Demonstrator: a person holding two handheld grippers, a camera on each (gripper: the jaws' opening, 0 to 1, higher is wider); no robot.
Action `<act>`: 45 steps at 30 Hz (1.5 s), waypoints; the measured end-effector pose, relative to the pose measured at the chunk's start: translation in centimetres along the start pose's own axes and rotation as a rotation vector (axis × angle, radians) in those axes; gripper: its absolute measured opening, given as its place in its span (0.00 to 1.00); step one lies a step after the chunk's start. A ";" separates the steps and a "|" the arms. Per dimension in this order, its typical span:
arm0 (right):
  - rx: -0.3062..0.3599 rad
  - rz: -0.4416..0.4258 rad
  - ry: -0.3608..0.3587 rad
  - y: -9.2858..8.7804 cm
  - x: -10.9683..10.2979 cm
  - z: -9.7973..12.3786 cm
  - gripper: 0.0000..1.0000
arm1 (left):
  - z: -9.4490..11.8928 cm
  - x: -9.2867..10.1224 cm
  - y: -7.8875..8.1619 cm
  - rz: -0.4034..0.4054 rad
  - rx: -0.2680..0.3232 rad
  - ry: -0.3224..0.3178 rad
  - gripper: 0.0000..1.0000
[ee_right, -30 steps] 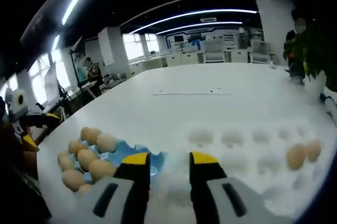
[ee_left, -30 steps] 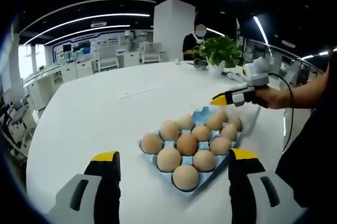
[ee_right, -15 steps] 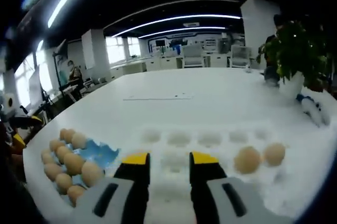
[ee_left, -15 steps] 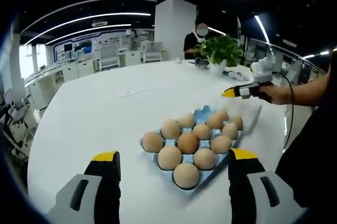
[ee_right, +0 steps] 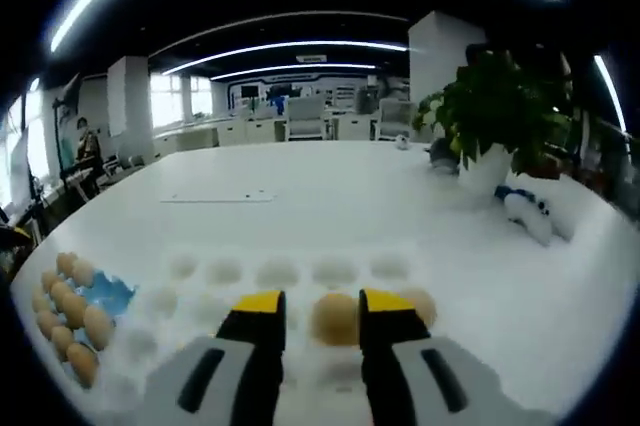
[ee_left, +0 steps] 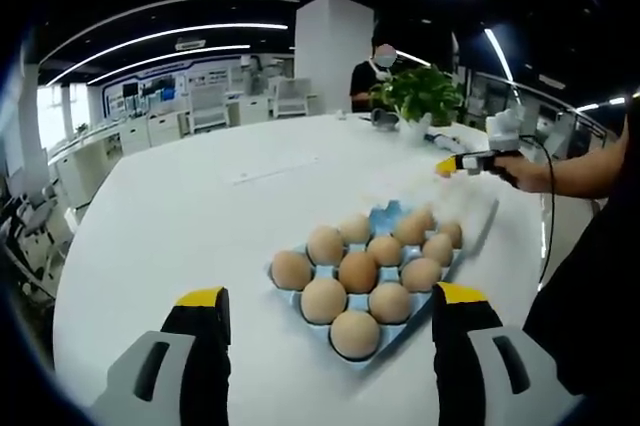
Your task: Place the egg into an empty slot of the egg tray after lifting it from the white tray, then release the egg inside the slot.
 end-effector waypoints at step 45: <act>0.019 -0.096 0.319 2.4 -11.9 0.8 0.25 | 0.0 -0.1 0.2 0.007 0.017 -0.010 0.83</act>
Point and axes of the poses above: the point that each gripper's makers call its tool centre point, and the gripper's own axes: z roughly backward along the fingers, x roughly to its right, y roughly out of its top, the point moved 1 cm from there along z, roughly backward along the fingers, and after that the axes turned 4 degrees about x, right-handed, at the moved point
